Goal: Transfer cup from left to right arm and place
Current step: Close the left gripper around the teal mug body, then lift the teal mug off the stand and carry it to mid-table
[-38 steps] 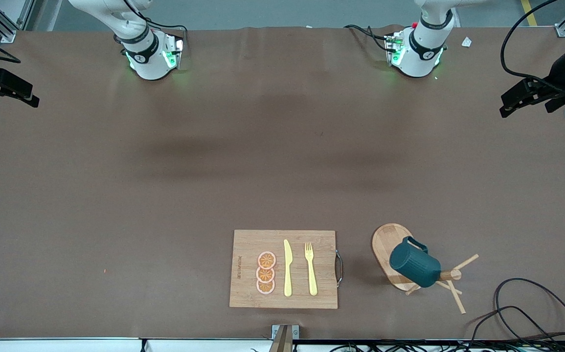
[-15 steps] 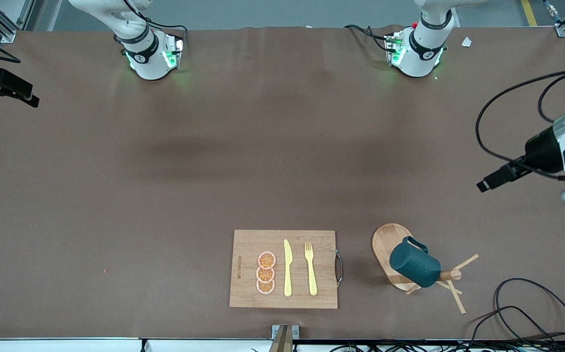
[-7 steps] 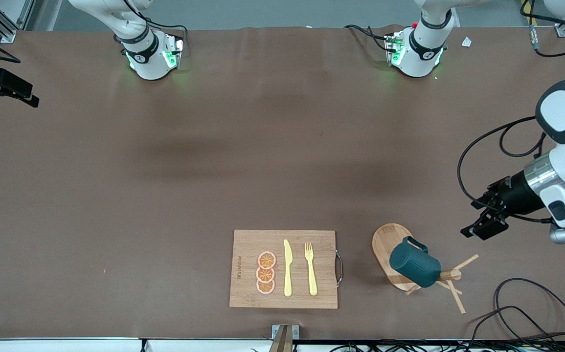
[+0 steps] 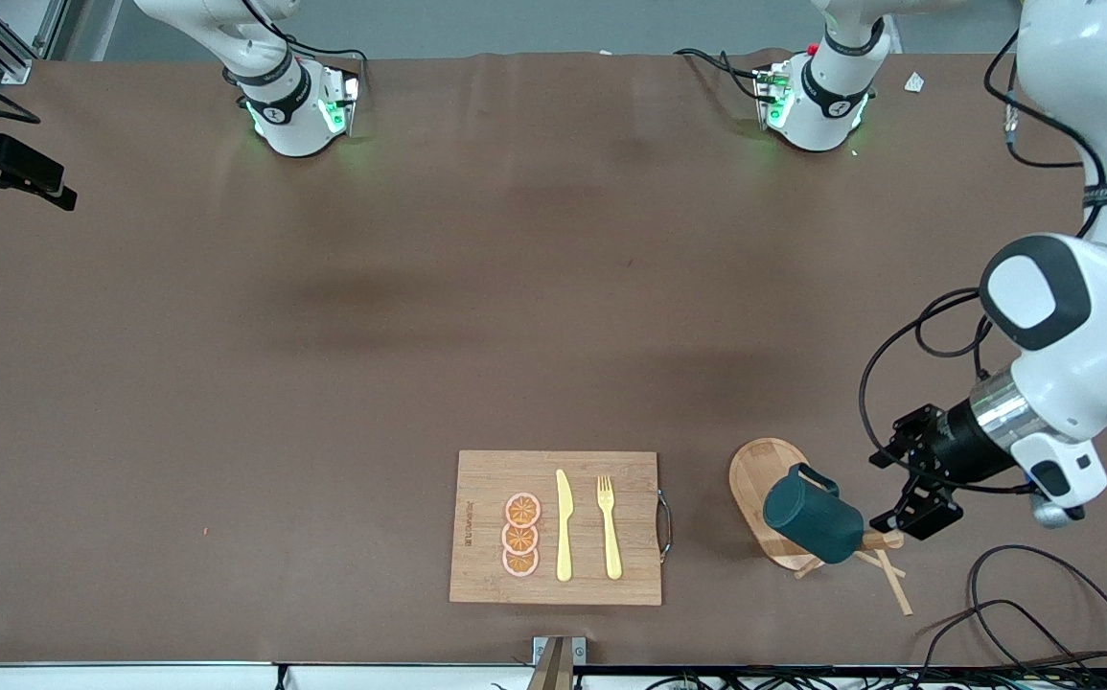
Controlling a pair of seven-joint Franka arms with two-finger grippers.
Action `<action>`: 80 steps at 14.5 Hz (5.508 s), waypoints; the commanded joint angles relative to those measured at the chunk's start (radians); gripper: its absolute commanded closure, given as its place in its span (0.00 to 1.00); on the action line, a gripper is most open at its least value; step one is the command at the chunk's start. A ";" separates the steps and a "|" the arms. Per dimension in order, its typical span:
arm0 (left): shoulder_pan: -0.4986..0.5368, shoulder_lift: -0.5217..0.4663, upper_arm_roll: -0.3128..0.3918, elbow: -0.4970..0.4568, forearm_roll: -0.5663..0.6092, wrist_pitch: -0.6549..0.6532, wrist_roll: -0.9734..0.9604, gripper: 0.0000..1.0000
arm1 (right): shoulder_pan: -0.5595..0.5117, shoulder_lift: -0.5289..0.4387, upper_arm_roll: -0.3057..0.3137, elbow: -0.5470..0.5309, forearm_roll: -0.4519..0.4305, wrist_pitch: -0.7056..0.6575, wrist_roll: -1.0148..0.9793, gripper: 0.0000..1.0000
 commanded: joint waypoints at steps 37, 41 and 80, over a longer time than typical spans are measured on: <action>-0.082 0.100 0.000 0.054 -0.003 0.046 -0.125 0.31 | 0.007 -0.014 -0.002 -0.010 0.008 -0.003 0.005 0.00; -0.110 0.051 0.002 0.054 0.000 -0.028 -0.169 0.31 | 0.007 -0.014 -0.002 -0.010 0.008 -0.003 0.005 0.00; -1.225 0.486 0.144 0.063 2.012 -0.304 -1.194 0.30 | -0.010 0.004 -0.011 0.028 0.007 0.005 0.018 0.00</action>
